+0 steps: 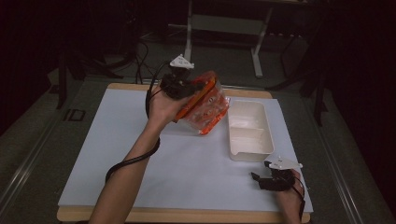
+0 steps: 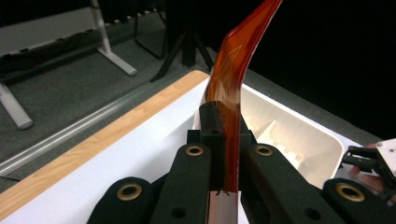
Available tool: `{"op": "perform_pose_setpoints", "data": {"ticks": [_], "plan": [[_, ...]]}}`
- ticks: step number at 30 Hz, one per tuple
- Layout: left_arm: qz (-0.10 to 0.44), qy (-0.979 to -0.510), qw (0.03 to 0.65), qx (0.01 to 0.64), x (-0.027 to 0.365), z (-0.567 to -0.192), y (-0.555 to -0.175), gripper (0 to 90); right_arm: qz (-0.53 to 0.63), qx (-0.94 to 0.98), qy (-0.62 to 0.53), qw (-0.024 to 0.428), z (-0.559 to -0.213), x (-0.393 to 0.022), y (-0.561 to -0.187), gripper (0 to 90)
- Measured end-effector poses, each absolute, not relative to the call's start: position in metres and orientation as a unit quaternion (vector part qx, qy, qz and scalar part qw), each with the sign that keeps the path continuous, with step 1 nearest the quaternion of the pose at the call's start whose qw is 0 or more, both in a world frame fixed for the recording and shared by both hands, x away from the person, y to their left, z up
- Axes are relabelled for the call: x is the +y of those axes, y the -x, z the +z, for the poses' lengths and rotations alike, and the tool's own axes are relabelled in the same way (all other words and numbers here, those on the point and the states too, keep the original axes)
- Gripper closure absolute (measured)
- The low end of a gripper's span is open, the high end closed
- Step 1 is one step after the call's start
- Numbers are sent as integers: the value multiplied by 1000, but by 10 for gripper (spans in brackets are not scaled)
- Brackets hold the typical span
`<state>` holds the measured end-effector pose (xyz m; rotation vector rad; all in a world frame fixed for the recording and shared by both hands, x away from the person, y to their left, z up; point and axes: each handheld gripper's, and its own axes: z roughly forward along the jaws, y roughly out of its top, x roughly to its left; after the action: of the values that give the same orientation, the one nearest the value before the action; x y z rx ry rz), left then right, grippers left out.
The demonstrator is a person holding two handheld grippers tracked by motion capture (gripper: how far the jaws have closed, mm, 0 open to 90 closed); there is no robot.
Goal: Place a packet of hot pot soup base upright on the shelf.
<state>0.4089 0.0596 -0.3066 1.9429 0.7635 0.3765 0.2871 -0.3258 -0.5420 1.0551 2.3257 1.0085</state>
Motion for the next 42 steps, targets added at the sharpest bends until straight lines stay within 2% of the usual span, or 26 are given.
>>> {"op": "perform_pose_setpoints", "data": {"ticks": [21,42], "plan": [[210,-815,456,288,25,-296,-418,900,361,831,-374,197,-542,-326,-287,246],[208,-819,479,239,-21,-282,-426,900,362,831,-374,197,-542,-326,-287,246]]}}
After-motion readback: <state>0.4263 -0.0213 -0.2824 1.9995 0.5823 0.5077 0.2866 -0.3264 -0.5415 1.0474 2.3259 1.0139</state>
